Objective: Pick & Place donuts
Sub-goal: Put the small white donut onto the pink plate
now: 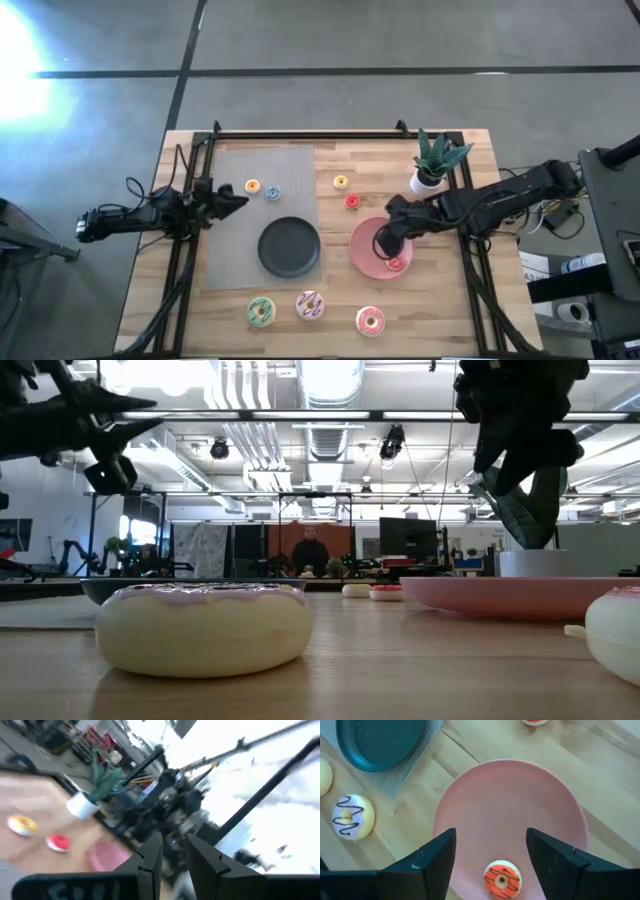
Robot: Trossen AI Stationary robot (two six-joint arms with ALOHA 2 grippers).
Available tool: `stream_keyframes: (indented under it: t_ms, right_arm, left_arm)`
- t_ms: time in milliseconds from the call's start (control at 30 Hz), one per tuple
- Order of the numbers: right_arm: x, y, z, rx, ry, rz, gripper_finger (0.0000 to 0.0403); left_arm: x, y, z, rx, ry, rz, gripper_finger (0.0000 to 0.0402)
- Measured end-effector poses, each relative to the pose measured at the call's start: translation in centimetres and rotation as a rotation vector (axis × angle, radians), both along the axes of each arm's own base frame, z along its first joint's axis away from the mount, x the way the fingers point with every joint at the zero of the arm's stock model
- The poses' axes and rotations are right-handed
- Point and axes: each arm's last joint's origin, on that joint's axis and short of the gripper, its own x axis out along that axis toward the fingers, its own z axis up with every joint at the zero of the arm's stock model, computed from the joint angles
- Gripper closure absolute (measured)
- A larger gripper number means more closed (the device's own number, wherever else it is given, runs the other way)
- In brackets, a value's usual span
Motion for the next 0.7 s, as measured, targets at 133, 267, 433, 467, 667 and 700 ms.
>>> stream_keyframes:
  t_ms: [133, 267, 433, 467, 667, 700]
  right_arm:
    - [0.6, -0.4, -0.4, -0.023, 0.024, 0.009, 0.0170]
    - [1.2, -1.3, -1.2, -0.049, 0.055, 0.010, 0.0170]
    - [2.0, -2.2, -2.4, -0.069, 0.105, -0.002, 0.0170]
    - [2.2, -2.3, -2.6, -0.070, 0.111, -0.007, 0.0170]
    - [3.0, -2.7, -3.4, -0.072, 0.122, 0.002, 0.0170]
    - [3.0, -2.8, -3.4, -0.070, 0.120, 0.003, 0.0170]
  left_arm:
    - [-0.2, 0.5, 0.5, -0.160, -0.080, 0.138, 0.0342]
    - [-0.4, 1.0, 0.7, -0.265, -0.092, 0.294, 0.0343]
    - [-0.8, 1.3, 0.8, -0.230, 0.279, 0.489, 0.0362]
    - [-0.9, 1.3, 1.0, -0.201, 0.363, 0.502, 0.0365]
    - [0.5, 1.5, 1.9, 0.108, 0.758, 0.493, 0.0357]
    - [1.0, 1.5, 1.8, 0.170, 0.809, 0.482, 0.0350]
